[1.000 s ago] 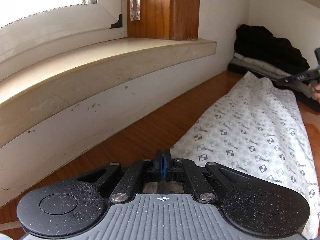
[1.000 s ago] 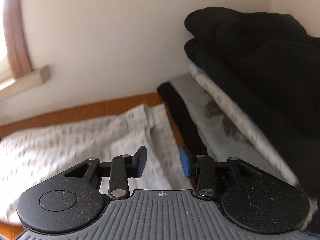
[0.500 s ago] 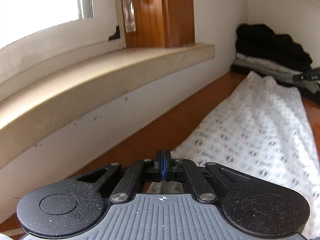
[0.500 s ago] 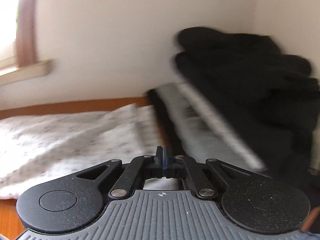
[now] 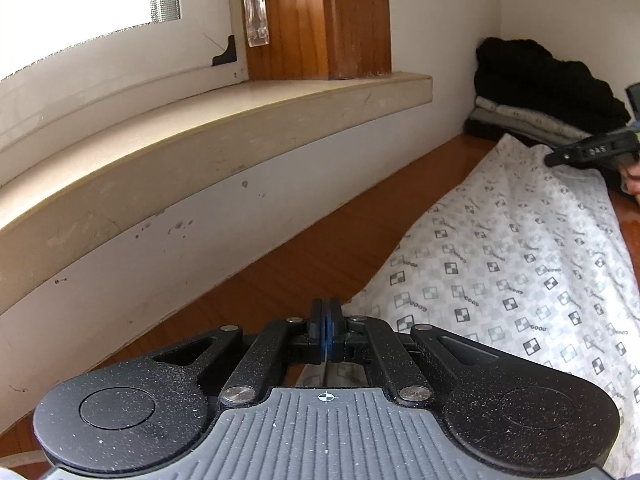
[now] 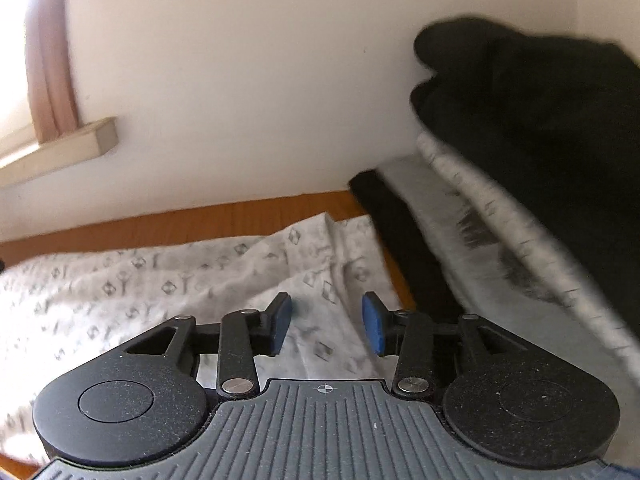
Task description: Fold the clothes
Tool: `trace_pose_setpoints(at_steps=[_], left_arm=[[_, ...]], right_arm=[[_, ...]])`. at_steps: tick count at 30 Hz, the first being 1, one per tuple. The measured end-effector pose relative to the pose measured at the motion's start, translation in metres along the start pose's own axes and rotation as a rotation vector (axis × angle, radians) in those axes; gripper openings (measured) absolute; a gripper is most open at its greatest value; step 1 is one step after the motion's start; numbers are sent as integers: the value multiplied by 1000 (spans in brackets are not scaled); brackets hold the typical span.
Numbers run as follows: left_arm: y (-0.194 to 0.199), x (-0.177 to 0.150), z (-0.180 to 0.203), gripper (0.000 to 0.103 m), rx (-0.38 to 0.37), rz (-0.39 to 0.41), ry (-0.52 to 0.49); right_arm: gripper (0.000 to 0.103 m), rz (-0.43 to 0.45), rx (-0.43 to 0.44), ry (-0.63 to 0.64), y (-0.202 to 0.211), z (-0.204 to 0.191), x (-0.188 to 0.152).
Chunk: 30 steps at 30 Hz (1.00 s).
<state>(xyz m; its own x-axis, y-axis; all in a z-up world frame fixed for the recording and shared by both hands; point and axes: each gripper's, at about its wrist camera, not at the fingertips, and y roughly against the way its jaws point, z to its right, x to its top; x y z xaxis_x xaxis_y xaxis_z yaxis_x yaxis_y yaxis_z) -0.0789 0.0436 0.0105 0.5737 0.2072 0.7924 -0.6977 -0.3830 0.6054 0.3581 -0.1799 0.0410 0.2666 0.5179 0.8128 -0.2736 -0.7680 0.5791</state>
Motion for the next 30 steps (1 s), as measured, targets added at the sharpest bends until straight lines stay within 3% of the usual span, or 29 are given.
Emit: trace_pose_setpoints(at_steps=[1, 2, 6, 9, 11, 13, 15, 17, 19, 20, 22, 25, 28, 30], left_arm=[[0, 0, 0, 1, 0, 0, 1], [0, 0, 0, 1, -1, 0, 1], [0, 2, -1, 0, -22, 0, -13], [13, 9, -1, 0, -16, 73, 12], [15, 15, 3, 0, -25, 92, 18], [6, 19, 12, 0, -10, 50, -24], [-1, 19, 14, 2, -2, 2, -43], [4, 18, 8, 2, 4, 9, -22], [15, 17, -1, 7, 6, 16, 1], [22, 17, -6, 17, 20, 20, 4], [40, 14, -17, 27, 56, 37, 12], [71, 4, -41, 26, 98, 53, 53], [104, -16, -63, 39, 138, 47, 77], [123, -32, -74, 39, 169, 28, 84]], right_arm=[[13, 2, 3, 16, 0, -2, 0], [9, 6, 5, 35, 0, -4, -1], [8, 36, -25, 81, 23, -2, -1], [8, 87, -47, 79, 49, 6, 5], [8, 77, -99, 110, 51, 6, 5], [9, 8, -134, 126, 37, 5, 1], [13, -39, -157, 128, 25, 3, -2], [25, -21, -176, 125, 25, -1, -4], [51, 32, -180, 120, 33, -7, -4], [52, 59, -173, 123, 37, -12, -4], [53, 84, -130, 113, 41, -20, -2], [65, 74, -22, 73, 40, -32, -1], [66, 19, 30, 91, 25, -49, -8], [66, 2, 32, 104, 17, -55, -12]])
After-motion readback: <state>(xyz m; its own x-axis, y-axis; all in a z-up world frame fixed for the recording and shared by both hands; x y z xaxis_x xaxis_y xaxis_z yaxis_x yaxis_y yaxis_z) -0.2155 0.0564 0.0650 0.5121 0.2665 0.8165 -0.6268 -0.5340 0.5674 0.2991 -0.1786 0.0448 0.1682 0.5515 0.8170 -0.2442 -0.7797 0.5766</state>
